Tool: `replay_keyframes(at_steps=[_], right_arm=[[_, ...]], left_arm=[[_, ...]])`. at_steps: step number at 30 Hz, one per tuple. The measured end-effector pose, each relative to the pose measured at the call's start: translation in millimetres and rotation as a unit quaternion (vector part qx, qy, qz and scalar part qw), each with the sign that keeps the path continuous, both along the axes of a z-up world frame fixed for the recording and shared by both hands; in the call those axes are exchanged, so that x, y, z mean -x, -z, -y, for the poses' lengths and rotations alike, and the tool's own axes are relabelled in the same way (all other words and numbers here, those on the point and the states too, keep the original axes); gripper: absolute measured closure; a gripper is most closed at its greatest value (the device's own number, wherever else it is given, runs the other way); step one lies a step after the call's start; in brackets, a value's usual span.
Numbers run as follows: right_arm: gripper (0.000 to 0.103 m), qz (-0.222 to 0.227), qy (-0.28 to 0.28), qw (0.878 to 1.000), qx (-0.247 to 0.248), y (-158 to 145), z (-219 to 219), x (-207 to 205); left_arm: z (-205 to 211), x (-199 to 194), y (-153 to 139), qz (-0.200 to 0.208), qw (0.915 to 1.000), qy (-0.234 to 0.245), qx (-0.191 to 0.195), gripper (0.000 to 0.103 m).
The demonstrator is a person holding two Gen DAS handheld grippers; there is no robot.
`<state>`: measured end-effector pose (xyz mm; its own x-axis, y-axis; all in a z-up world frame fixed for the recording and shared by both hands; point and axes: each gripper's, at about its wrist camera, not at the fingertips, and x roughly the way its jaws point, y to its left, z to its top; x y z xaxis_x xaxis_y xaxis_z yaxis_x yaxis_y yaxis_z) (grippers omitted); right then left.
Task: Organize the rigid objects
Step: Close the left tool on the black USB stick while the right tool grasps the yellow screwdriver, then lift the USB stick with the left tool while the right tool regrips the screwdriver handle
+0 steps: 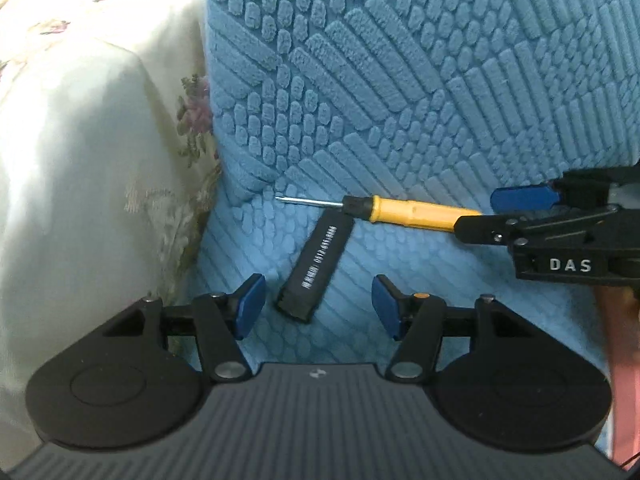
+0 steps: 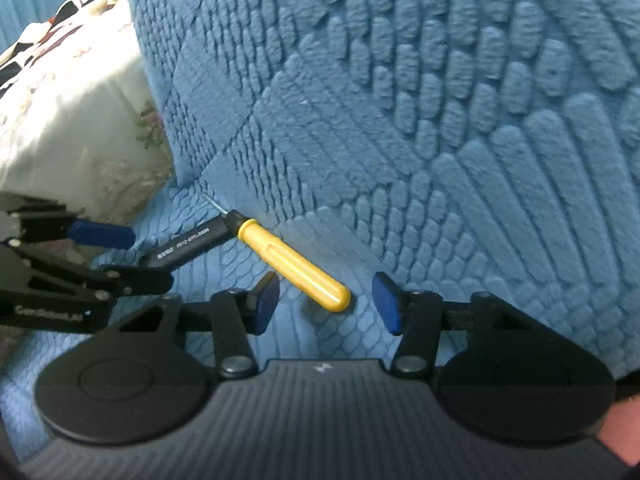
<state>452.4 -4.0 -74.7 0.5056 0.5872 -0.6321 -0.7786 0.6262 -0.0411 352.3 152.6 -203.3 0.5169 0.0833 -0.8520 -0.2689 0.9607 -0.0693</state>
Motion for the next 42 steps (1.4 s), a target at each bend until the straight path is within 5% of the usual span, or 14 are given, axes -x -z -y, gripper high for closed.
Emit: replay_keyframes(at_steps=[4,7,13,21,27,42], right_arm=[[0.053,0.007,-0.010,1.000,0.023,6.2,-9.1,-1.5],[0.073,0.017,-0.008,0.999,0.043,11.9,-10.4,1.6],[0.078,0.003,-0.014,0.999,0.036,14.0,-6.9,14.1],[0.081,-0.010,-0.036,0.998,0.041,11.7,10.6,24.9],[0.082,-0.007,-0.042,0.998,0.042,10.6,7.0,38.6],[0.086,-0.021,0.002,1.000,0.008,10.5,21.2,74.9]], left_arm=[[-4.1,-7.9,10.5,-0.010,0.9999,0.013,0.003,0.050],[-2.4,-10.4,12.4,-0.006,0.9994,0.033,0.000,0.052],[-6.4,-13.3,12.0,0.005,0.9990,0.043,0.011,0.052],[-2.4,-14.8,19.0,0.000,0.9984,0.057,-0.003,0.053],[-3.5,-15.7,21.1,-0.002,0.9978,0.061,-0.026,0.070],[-8.8,13.9,10.2,-0.011,0.9997,0.014,0.017,0.074]])
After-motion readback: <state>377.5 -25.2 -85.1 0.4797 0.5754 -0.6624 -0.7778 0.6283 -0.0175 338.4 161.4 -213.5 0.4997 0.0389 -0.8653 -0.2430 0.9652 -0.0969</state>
